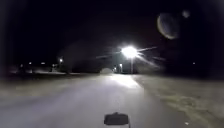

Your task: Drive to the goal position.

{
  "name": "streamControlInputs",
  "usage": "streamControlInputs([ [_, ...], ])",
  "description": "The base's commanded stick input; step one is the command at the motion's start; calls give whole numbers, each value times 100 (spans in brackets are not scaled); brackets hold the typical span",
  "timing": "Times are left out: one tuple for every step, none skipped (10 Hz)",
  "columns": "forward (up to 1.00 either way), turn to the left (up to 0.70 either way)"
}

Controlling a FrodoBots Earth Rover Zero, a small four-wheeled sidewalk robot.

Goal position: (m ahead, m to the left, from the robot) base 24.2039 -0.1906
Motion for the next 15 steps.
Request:
streamControlInputs([
  [85,-5],
  [85,-8],
  [85,-2],
  [85,-5],
  [85,-7],
  [85,-6],
  [85,-2],
  [85,0],
  [85,0],
  [85,0],
  [85,0],
  [85,0],
  [85,0],
  [85,0],
  [85,0],
])
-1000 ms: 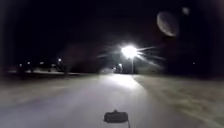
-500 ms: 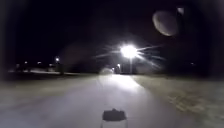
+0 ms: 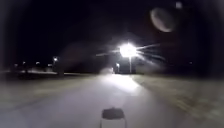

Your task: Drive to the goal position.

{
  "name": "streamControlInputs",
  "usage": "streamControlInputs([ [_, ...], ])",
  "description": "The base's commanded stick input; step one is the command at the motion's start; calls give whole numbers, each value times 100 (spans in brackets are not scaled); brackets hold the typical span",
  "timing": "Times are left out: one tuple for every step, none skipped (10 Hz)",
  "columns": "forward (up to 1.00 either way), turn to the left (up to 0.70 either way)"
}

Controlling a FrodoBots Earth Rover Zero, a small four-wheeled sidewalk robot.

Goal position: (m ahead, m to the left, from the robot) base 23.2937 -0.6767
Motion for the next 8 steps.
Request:
streamControlInputs([
  [85,0],
  [85,0],
  [85,0],
  [85,-1],
  [85,-2],
  [85,-2],
  [85,-3],
  [85,-6],
])
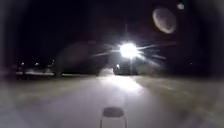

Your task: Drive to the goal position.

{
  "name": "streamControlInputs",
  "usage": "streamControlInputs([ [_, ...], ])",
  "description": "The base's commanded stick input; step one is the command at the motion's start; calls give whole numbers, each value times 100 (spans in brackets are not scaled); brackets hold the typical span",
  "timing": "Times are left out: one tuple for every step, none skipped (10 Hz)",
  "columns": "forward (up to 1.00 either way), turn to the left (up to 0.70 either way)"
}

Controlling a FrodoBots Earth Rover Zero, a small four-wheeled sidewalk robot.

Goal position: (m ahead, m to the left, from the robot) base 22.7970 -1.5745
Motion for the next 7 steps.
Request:
streamControlInputs([
  [85,-7],
  [85,-7],
  [85,-5],
  [85,-4],
  [85,-6],
  [85,-5],
  [85,-3],
])
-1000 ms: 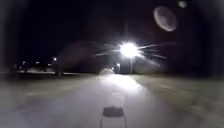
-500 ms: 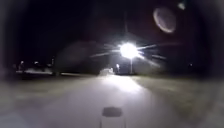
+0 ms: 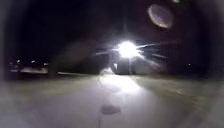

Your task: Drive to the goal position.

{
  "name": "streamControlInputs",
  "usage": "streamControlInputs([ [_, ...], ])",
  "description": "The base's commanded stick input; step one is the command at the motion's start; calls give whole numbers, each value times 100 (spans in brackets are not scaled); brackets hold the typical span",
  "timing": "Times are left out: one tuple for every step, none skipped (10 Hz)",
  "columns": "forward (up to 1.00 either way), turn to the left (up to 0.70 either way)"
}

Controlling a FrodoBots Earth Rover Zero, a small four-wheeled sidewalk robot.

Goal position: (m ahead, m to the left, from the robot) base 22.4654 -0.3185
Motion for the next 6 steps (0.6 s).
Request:
streamControlInputs([
  [85,-2],
  [85,0],
  [85,0],
  [85,0],
  [85,0],
  [85,0],
])
